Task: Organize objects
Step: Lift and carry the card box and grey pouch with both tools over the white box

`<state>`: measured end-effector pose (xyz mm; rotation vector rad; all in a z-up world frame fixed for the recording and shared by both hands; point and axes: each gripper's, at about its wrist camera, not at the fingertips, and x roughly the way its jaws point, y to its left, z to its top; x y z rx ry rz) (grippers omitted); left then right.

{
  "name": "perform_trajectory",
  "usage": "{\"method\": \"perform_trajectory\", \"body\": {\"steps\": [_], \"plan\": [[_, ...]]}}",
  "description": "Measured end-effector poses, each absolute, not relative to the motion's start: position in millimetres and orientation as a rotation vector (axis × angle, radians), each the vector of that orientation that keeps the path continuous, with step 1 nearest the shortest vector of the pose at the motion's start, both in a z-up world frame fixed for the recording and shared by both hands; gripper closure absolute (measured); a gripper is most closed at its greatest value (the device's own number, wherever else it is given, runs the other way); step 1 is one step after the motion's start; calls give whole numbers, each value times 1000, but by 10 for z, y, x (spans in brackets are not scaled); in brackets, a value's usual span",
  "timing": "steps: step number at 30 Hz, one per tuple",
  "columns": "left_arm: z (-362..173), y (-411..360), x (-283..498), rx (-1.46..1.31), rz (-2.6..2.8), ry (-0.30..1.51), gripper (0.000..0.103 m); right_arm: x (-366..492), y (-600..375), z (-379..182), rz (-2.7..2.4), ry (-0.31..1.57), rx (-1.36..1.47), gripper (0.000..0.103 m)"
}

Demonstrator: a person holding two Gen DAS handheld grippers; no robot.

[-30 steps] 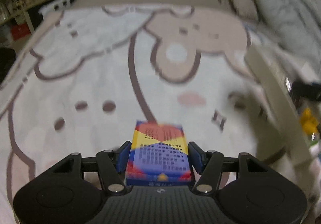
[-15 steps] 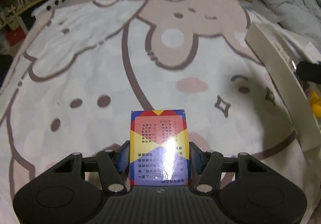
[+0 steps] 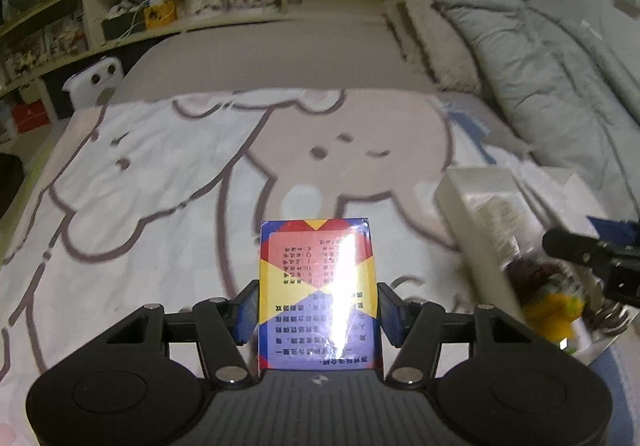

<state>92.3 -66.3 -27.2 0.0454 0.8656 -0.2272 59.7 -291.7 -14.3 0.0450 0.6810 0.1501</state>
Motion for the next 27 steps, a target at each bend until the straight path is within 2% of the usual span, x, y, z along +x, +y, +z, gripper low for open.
{"method": "perform_trajectory", "body": {"steps": [16, 27], "plan": [[17, -1798, 1121, 40, -334, 796, 43, 502, -4085, 13, -17, 633, 40, 47], [-102, -2823, 1364, 86, -429, 794, 43, 540, -4865, -291, -116, 660, 67, 47]]}}
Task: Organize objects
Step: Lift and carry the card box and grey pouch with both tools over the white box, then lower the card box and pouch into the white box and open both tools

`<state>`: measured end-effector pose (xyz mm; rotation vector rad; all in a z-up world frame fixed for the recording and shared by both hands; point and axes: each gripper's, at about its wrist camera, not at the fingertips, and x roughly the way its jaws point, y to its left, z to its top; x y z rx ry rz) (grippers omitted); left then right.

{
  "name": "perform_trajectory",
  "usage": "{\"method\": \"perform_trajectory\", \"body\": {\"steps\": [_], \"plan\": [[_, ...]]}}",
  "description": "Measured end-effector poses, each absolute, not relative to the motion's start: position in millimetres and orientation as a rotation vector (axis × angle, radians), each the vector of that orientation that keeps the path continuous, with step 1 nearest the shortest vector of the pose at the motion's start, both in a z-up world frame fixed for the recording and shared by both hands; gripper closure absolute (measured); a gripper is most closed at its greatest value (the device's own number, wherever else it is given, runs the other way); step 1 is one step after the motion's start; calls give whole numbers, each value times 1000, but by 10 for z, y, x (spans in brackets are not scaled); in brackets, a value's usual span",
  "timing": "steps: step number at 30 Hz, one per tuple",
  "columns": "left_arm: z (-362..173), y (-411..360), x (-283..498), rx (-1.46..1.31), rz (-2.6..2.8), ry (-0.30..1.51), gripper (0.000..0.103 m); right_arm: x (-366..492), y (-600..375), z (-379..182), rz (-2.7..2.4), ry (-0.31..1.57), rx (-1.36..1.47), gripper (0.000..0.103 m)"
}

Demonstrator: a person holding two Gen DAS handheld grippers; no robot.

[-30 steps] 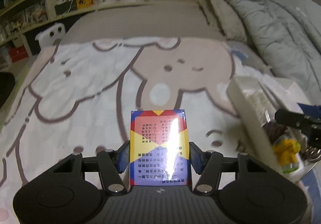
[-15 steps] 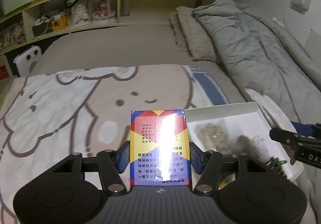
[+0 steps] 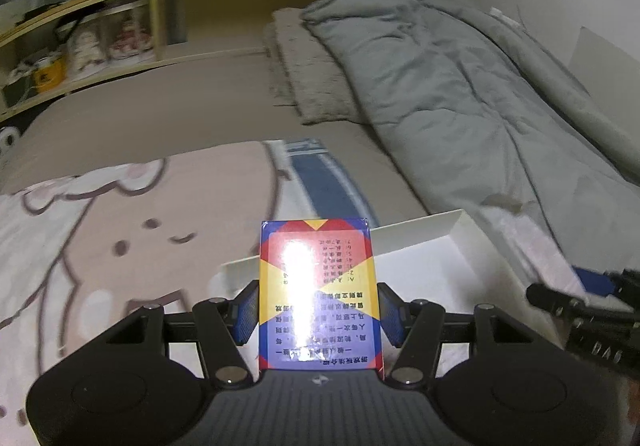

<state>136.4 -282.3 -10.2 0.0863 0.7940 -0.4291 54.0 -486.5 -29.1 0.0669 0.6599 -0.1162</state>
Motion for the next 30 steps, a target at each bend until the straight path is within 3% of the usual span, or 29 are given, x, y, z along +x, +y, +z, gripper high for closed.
{"method": "perform_trajectory", "body": {"steps": [18, 22, 23, 25, 30], "plan": [[-884, -3849, 1926, 161, -554, 864, 43, 982, -5203, -952, -122, 729, 127, 47], [-1053, -3908, 1954, 219, -579, 922, 39, 1041, -5186, -1077, -130, 776, 118, 28], [-1064, -3899, 1944, 234, -559, 911, 29, 1034, -5184, -1085, -135, 780, 119, 26], [-1056, -3863, 1932, 239, -542, 897, 23, 1011, -5188, -1080, -130, 785, 130, 24], [-963, -3767, 1915, 225, -538, 895, 23, 941, -5194, -1009, -140, 791, 145, 23]]}}
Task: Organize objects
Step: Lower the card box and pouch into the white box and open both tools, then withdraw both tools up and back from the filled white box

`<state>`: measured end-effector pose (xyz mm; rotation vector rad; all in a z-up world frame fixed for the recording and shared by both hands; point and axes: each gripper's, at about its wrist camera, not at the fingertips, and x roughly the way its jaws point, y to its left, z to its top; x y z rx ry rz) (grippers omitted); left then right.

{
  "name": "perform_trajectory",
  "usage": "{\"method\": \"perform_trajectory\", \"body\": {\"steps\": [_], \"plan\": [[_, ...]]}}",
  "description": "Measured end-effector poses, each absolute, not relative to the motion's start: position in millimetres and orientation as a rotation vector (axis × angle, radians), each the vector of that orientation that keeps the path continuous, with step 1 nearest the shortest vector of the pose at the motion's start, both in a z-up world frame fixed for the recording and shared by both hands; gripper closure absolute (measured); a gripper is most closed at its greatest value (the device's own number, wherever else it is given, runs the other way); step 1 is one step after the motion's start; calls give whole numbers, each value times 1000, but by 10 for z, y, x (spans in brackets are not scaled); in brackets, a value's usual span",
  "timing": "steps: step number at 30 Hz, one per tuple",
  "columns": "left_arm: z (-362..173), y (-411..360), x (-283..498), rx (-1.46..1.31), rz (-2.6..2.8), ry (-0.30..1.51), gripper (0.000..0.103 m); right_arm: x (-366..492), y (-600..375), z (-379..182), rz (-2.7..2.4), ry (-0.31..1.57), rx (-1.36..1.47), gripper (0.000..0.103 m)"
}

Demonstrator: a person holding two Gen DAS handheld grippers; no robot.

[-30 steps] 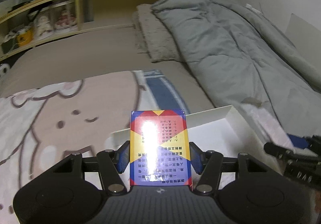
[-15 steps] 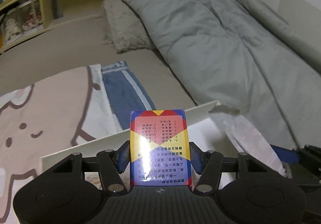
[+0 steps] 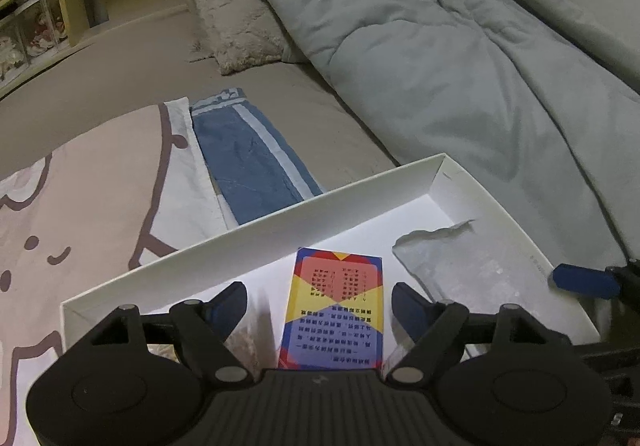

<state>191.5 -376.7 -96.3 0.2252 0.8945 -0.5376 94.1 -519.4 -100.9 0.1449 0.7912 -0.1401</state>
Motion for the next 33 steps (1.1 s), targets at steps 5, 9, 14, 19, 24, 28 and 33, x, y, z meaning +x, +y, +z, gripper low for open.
{"method": "perform_trajectory", "body": {"steps": [5, 9, 14, 19, 24, 28, 33], "plan": [[-829, -3686, 1819, 217, -539, 892, 23, 912, -5193, -899, -145, 794, 141, 23], [-721, -3600, 1713, 208, -540, 891, 23, 823, -5142, -783, -145, 790, 139, 23], [-552, -3443, 1551, 207, -540, 877, 23, 710, -5060, -637, -141, 786, 133, 23], [-407, -3246, 1397, 201, -521, 874, 19, 585, -4952, -505, -144, 781, 134, 22], [-267, -3032, 1253, 189, -499, 863, 18, 451, -4830, -363, -152, 767, 141, 21], [-159, -2892, 1132, 184, -487, 856, 15, 351, -4718, -261, -157, 768, 138, 19], [-18, -2697, 961, 166, -479, 839, 7, 192, -4577, -119, -153, 760, 136, 18]]}}
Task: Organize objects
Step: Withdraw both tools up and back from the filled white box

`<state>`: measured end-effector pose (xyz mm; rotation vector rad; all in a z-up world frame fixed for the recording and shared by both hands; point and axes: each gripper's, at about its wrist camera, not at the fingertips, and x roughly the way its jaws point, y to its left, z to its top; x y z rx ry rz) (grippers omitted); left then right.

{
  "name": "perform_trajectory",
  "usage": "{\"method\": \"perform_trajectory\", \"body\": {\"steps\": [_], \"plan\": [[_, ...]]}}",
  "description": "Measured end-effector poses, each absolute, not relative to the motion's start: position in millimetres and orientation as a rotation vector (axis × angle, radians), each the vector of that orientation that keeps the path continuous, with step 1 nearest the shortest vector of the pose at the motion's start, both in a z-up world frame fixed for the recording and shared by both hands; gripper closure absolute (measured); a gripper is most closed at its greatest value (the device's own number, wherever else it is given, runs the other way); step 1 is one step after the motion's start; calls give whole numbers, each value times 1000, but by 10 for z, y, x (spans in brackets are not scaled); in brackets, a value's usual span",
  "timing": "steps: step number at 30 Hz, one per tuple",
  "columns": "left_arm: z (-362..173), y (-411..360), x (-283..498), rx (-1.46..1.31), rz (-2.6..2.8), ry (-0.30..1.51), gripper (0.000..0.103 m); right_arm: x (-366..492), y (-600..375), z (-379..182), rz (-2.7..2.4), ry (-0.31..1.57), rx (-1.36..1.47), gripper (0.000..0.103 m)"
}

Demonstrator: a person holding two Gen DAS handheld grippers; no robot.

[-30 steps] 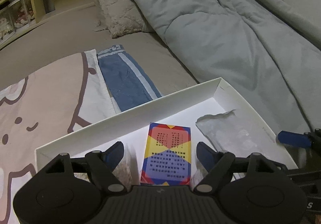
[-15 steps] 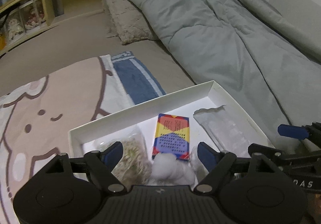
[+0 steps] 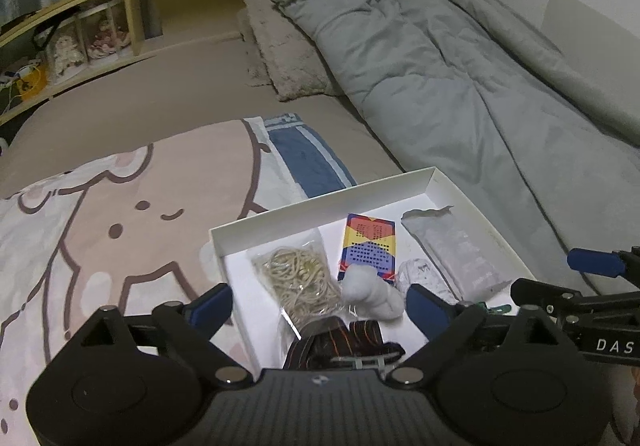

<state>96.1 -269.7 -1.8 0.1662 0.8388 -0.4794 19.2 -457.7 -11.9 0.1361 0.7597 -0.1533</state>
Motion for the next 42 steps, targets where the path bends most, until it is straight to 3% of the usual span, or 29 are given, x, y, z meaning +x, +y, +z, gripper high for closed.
{"method": "perform_trajectory", "body": {"steps": [4, 12, 28, 42], "plan": [[84, -2541, 811, 157, -468, 826, 1, 62, -4442, -19, -167, 752, 120, 12], [281, -2213, 591, 126, -442, 811, 0, -222, -4269, 190, -172, 710, 123, 0], [512, -1731, -24, 95, -473, 718, 0, -789, -3934, 365, -175, 658, 103, 0], [349, -1444, -440, 100, -449, 699, 0, -1226, -3690, 255, -217, 614, 76, 0]]}}
